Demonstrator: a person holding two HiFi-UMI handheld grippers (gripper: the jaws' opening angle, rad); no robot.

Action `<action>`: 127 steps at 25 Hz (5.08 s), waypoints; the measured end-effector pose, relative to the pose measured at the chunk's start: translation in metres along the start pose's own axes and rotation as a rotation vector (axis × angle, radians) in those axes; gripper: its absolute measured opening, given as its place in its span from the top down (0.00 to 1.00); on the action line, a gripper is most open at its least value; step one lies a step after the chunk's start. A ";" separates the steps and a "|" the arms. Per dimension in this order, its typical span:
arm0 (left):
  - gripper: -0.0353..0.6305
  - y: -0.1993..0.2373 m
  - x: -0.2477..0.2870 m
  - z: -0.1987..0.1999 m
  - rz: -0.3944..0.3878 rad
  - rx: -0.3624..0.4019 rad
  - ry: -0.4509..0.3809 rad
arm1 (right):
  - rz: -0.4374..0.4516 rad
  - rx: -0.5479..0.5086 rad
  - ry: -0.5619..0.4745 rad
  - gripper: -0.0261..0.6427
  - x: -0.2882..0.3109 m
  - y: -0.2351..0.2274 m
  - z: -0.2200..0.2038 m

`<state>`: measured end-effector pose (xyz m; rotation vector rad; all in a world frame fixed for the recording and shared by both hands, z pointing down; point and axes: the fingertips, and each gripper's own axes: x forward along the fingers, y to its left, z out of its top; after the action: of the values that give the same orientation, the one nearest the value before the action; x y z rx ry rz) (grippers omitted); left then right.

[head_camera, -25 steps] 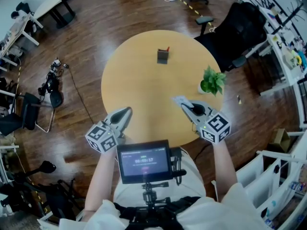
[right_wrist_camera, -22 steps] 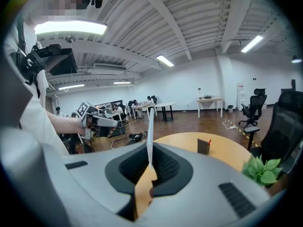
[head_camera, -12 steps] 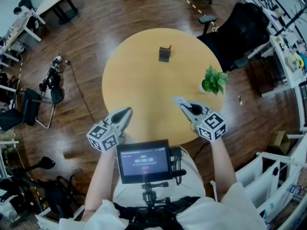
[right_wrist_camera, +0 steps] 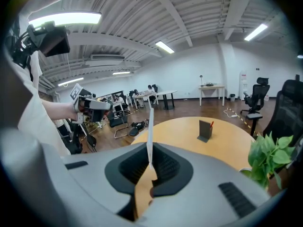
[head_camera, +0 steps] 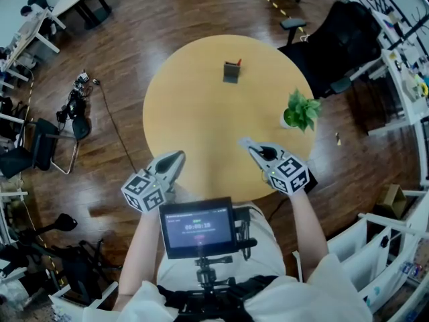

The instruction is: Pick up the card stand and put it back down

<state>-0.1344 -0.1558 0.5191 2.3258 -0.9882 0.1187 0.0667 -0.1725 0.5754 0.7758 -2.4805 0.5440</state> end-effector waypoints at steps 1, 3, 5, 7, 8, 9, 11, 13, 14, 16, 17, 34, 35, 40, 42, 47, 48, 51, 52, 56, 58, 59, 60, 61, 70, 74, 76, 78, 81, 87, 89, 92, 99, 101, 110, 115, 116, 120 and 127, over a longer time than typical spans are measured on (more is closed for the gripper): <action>0.95 -0.001 0.001 -0.001 -0.001 -0.001 0.000 | 0.000 -0.002 0.004 0.92 0.002 -0.001 -0.003; 0.95 -0.004 0.004 -0.002 -0.004 0.001 -0.002 | 0.001 -0.005 0.010 0.92 0.007 -0.004 -0.008; 0.95 -0.006 0.006 -0.003 -0.003 0.002 0.000 | 0.005 -0.003 0.030 0.92 0.012 -0.006 -0.016; 0.95 -0.006 0.008 -0.005 0.004 -0.001 0.008 | 0.005 -0.001 0.062 0.92 0.017 -0.011 -0.029; 0.95 -0.006 0.008 -0.007 0.005 -0.003 0.015 | 0.009 0.001 0.065 0.92 0.020 -0.012 -0.031; 0.95 -0.005 0.009 -0.008 0.006 -0.004 0.020 | 0.013 0.004 0.061 0.92 0.023 -0.012 -0.030; 0.95 -0.003 0.010 -0.010 0.009 -0.006 0.027 | 0.018 0.007 0.055 0.92 0.028 -0.013 -0.031; 0.95 0.000 0.010 -0.012 0.015 -0.008 0.033 | 0.020 0.013 0.062 0.92 0.034 -0.015 -0.036; 0.95 0.001 0.010 -0.013 0.019 -0.008 0.036 | 0.022 0.018 0.068 0.92 0.037 -0.017 -0.039; 0.95 0.003 0.013 -0.016 0.026 -0.009 0.044 | 0.025 0.025 0.078 0.92 0.043 -0.021 -0.047; 0.95 0.004 0.015 -0.017 0.029 -0.010 0.048 | 0.026 0.028 0.083 0.92 0.046 -0.023 -0.050; 0.95 0.022 0.027 -0.026 0.082 -0.013 0.089 | 0.026 0.048 0.160 0.92 0.098 -0.052 -0.108; 0.95 0.022 0.027 -0.027 0.085 -0.014 0.089 | 0.029 0.050 0.165 0.92 0.100 -0.053 -0.112; 0.95 0.023 0.027 -0.029 0.094 -0.015 0.092 | 0.054 0.038 0.178 0.92 0.115 -0.056 -0.127; 0.95 0.025 0.026 -0.031 0.100 -0.017 0.094 | 0.069 0.031 0.188 0.92 0.121 -0.055 -0.134; 0.95 0.027 0.022 -0.031 0.107 -0.023 0.094 | 0.093 0.016 0.220 0.92 0.133 -0.055 -0.146; 0.95 0.028 0.022 -0.031 0.108 -0.024 0.094 | 0.097 0.016 0.229 0.92 0.135 -0.055 -0.149; 0.95 0.028 0.020 -0.031 0.113 -0.027 0.096 | 0.115 0.015 0.247 0.92 0.141 -0.053 -0.156; 0.95 0.029 0.020 -0.031 0.115 -0.028 0.097 | 0.117 0.010 0.249 0.92 0.143 -0.053 -0.157; 0.95 0.031 0.017 -0.035 0.124 -0.034 0.103 | 0.133 -0.003 0.279 0.92 0.152 -0.051 -0.170; 0.95 0.031 0.015 -0.036 0.127 -0.039 0.103 | 0.132 -0.013 0.297 0.92 0.156 -0.051 -0.176; 0.95 0.031 0.015 -0.036 0.128 -0.041 0.103 | 0.136 -0.017 0.303 0.92 0.158 -0.050 -0.179; 0.95 0.031 0.015 -0.036 0.129 -0.042 0.103 | 0.143 -0.021 0.309 0.92 0.160 -0.049 -0.182; 0.95 0.032 0.015 -0.037 0.131 -0.044 0.103 | 0.149 -0.027 0.311 0.92 0.163 -0.049 -0.184; 0.95 0.032 0.015 -0.041 0.136 -0.056 0.104 | 0.188 -0.065 0.337 0.92 0.177 -0.044 -0.201; 0.95 0.031 0.015 -0.039 0.139 -0.055 0.106 | 0.197 -0.079 0.359 0.92 0.182 -0.044 -0.213; 0.95 0.032 0.014 -0.039 0.143 -0.052 0.106 | 0.204 -0.090 0.369 0.92 0.185 -0.044 -0.218; 0.95 0.031 0.013 -0.037 0.146 -0.051 0.106 | 0.213 -0.097 0.381 0.92 0.187 -0.044 -0.224; 0.95 0.030 0.013 -0.036 0.149 -0.051 0.106 | 0.223 -0.094 0.391 0.92 0.189 -0.045 -0.231; 0.95 0.027 0.012 -0.039 0.156 -0.051 0.109 | 0.224 -0.085 0.411 0.92 0.188 -0.050 -0.248; 0.95 0.026 0.012 -0.040 0.158 -0.052 0.111 | 0.228 -0.075 0.416 0.92 0.188 -0.051 -0.253; 0.95 0.026 0.012 -0.042 0.161 -0.051 0.114 | 0.225 -0.069 0.425 0.92 0.188 -0.055 -0.262; 0.95 0.019 0.011 -0.041 0.156 -0.048 0.112 | 0.158 -0.077 0.448 0.79 0.188 -0.064 -0.272; 0.95 0.017 0.011 -0.041 0.155 -0.046 0.111 | 0.142 -0.063 0.458 0.70 0.186 -0.066 -0.275; 0.95 0.003 0.017 -0.051 0.131 -0.038 0.121 | 0.009 0.172 0.238 0.64 0.151 -0.094 -0.252; 0.95 -0.006 0.018 -0.056 0.116 -0.047 0.119 | -0.029 0.240 0.122 0.64 0.117 -0.099 -0.227; 0.95 -0.008 0.018 -0.058 0.114 -0.050 0.119 | -0.033 0.250 0.095 0.64 0.110 -0.099 -0.221; 0.95 -0.020 0.025 -0.067 0.108 -0.054 0.129 | -0.053 0.305 -0.070 0.65 0.080 -0.103 -0.187; 0.95 -0.038 0.024 -0.070 0.122 -0.012 0.142 | -0.016 0.395 -0.366 0.73 0.032 -0.092 -0.108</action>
<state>-0.0806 -0.1113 0.5643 2.2117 -1.0555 0.3219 0.1349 -0.2022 0.7000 1.1319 -2.7285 0.9812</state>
